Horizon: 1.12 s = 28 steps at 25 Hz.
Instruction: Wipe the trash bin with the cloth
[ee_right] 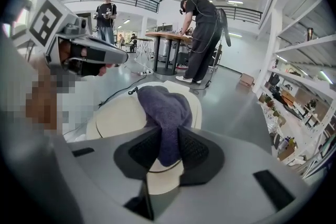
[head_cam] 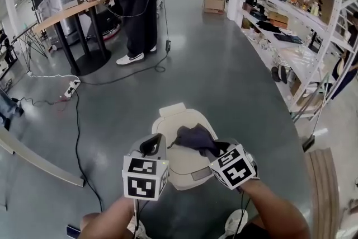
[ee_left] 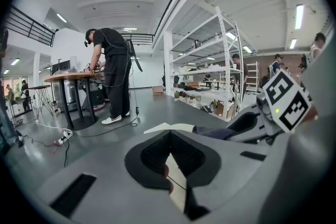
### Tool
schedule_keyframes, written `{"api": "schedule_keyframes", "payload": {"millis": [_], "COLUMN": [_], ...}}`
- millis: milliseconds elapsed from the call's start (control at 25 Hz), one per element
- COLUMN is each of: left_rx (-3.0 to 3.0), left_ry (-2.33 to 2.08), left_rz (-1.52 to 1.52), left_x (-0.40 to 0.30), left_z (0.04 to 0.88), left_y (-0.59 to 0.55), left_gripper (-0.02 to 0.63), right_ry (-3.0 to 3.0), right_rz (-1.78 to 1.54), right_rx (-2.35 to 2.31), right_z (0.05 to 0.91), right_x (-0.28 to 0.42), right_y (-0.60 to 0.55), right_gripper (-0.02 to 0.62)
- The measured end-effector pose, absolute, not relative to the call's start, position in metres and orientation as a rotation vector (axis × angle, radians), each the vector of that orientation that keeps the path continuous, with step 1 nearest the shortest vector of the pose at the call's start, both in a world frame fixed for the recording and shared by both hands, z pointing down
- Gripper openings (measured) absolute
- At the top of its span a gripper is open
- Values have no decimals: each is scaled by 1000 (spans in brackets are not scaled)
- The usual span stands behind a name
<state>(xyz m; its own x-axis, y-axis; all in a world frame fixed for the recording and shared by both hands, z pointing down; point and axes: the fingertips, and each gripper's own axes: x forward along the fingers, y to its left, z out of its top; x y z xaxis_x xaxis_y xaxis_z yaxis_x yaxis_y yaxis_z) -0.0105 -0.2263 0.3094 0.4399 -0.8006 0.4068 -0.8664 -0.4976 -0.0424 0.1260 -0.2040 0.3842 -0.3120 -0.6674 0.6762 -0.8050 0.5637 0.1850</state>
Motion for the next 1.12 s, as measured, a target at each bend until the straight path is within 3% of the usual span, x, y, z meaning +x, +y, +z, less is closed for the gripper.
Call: {"api": "schedule_keyframes", "payload": {"millis": [640,1120], "left_rx": [2507,2486], "left_ry": [-1469,-1522], "left_rz": [561,493], "left_x": [-7,-31], "left_z": [310,291], "left_y": [-230,-226], "left_gripper": [0,0], "right_ry": [-2060,-2205], "right_rz": [221,178], "right_rx": [1261,1106], "right_z": [366,353], "right_x": [155,78], "right_y": [-204,-157], "right_gripper": [89,89]}}
